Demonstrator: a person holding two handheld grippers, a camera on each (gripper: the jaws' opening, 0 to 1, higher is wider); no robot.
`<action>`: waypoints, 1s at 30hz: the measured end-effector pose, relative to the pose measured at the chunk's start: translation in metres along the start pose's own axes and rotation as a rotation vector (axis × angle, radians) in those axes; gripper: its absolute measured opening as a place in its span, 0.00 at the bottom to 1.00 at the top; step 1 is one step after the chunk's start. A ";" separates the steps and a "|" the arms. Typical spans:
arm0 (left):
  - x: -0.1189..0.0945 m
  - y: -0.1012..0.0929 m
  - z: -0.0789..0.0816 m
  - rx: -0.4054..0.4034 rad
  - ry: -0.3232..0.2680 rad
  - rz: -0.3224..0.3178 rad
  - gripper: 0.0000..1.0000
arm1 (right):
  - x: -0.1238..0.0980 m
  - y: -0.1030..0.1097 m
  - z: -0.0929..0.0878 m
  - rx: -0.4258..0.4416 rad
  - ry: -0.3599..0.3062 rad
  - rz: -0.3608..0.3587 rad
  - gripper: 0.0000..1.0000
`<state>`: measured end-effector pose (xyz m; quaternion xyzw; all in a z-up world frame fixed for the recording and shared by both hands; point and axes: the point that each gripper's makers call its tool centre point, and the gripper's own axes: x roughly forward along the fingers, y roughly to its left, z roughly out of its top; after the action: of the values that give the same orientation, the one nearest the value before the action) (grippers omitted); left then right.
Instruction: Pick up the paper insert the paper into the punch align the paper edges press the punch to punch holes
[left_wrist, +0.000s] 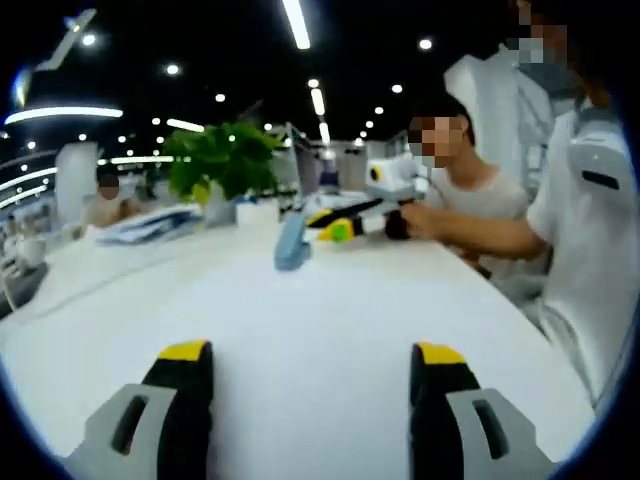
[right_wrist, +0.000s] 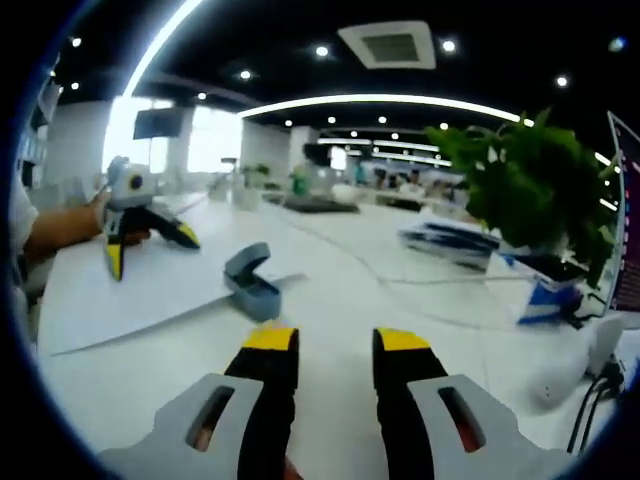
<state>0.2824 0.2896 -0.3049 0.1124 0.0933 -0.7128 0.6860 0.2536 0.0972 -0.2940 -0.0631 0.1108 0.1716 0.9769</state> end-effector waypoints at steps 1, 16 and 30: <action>-0.002 0.000 0.001 -0.013 -0.008 0.000 0.79 | 0.001 0.005 0.000 0.011 -0.004 0.028 0.32; 0.002 0.000 -0.005 -0.020 0.011 0.015 0.80 | 0.045 0.042 0.005 -0.024 0.022 0.458 0.38; 0.003 -0.001 -0.003 -0.023 0.011 0.021 0.80 | 0.047 0.049 0.003 -0.061 0.045 0.620 0.24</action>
<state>0.2813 0.2879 -0.3088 0.1092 0.1041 -0.7038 0.6942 0.2804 0.1586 -0.3064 -0.0595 0.1410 0.4632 0.8729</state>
